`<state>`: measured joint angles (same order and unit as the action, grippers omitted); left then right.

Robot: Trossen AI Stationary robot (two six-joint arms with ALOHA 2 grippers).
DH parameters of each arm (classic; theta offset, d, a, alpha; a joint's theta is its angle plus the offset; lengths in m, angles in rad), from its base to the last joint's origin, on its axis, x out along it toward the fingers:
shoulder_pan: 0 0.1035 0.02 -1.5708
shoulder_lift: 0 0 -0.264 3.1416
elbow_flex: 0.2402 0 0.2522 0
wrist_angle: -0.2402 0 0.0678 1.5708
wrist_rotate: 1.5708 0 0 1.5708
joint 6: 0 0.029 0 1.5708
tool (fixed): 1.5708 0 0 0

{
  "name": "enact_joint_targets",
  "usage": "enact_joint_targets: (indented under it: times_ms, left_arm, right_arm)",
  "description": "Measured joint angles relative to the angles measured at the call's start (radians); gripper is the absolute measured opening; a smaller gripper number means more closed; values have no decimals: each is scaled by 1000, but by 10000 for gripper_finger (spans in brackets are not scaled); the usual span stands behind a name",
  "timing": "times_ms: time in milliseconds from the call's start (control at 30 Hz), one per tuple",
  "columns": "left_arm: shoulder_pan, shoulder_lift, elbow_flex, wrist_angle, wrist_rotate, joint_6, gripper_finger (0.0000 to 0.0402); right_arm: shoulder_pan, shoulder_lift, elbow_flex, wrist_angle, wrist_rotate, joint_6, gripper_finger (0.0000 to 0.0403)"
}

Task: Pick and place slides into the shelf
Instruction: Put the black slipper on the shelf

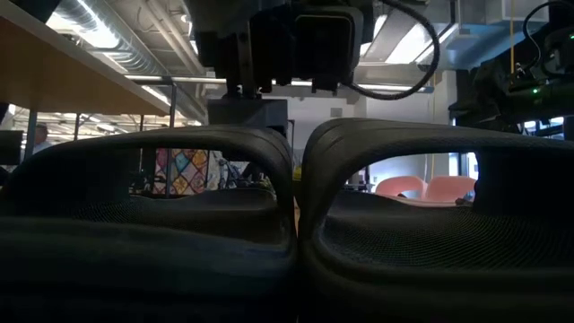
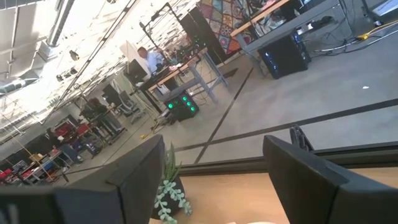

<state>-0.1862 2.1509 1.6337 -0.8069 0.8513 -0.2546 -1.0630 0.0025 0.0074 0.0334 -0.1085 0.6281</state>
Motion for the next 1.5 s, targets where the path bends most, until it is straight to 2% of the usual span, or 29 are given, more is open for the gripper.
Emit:
enact_joint_targets:
  times_ms: [167,533,867,1500]
  left_arm:
    - [-12,-1,0,17,-37,5,231]
    - [-17,4,0,27,-44,55,231]
    - [-22,39,-19,68,40,30,225]
    - [-35,38,-19,104,-7,75,77]
  right_arm:
    - [0,0,0,0,0,0,275]
    - [0,0,0,0,-1,0,275]
    - [0,0,0,1,-9,0,275]
    - [0,0,0,4,-20,0,275]
